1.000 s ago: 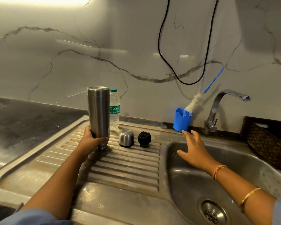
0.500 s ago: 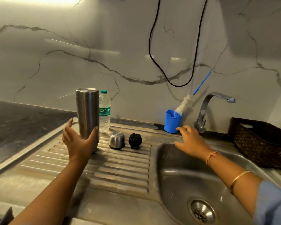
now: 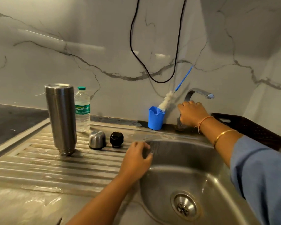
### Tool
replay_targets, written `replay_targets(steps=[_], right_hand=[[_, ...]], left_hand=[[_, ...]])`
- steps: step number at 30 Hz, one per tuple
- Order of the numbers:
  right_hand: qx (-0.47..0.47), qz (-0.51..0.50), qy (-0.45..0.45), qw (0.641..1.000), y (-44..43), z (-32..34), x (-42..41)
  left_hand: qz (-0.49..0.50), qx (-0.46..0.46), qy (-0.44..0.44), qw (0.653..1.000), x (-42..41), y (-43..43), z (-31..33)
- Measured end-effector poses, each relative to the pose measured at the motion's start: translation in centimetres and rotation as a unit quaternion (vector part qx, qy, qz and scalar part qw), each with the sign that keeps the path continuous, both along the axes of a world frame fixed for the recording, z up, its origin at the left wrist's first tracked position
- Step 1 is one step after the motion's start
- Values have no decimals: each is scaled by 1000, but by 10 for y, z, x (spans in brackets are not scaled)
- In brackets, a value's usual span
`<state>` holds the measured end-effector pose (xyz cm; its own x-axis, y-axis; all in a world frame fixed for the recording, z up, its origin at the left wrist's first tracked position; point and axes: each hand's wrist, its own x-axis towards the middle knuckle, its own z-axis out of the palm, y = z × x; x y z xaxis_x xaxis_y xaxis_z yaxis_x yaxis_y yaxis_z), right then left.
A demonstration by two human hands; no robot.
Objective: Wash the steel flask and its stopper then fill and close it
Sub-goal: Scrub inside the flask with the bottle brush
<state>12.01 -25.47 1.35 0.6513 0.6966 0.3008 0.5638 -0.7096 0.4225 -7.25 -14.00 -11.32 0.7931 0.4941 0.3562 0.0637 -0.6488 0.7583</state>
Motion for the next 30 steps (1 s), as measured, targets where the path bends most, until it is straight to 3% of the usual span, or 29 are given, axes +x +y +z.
replay_targets(steps=[4,8,15,20,30], right_hand=[[-56,22,-63,996,9,27,10],[-65,47,-136,988,29,52,28],[-209,-121,-164,956,50,70,67],[-269,-166,-163,935,59,68,83],[-322,3,-253,912,47,109,52]], left_hand=[[8,57,47,997,7,-2,-15],[1,82,30,996,11,4,-23],[22,108,-1,994,15,16,-27],[38,100,-20,994,20,20,-31],[47,100,-40,993,24,28,-34]])
